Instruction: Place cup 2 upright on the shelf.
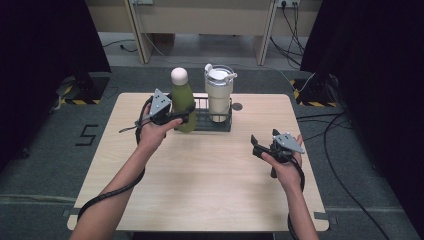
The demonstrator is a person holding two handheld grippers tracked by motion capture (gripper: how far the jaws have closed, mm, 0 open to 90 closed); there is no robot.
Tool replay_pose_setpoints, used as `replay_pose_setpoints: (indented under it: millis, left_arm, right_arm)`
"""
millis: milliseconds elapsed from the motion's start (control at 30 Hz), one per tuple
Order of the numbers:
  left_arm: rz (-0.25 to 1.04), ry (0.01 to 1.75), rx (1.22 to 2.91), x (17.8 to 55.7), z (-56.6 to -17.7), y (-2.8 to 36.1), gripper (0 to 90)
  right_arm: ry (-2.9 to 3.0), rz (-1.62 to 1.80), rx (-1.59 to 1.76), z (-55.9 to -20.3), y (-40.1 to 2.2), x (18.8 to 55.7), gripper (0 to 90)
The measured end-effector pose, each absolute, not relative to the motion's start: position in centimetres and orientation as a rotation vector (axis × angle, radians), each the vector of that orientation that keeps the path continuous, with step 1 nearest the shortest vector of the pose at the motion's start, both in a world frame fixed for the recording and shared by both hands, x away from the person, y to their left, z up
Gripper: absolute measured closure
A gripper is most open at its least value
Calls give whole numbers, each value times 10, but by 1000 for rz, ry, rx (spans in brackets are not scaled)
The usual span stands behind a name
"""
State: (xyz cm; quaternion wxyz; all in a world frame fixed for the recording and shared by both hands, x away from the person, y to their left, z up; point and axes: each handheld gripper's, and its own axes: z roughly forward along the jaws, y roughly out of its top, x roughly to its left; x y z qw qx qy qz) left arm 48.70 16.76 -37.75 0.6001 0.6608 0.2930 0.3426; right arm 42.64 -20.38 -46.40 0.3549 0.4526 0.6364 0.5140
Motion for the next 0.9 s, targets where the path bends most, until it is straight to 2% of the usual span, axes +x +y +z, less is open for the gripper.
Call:
replay_pose_setpoints:
  millis: [900]
  left_arm:
    - [809, 699, 1509, 497, -365, 168, 214]
  right_arm:
    - [1647, 1327, 1172, -464, -204, 427, 145]
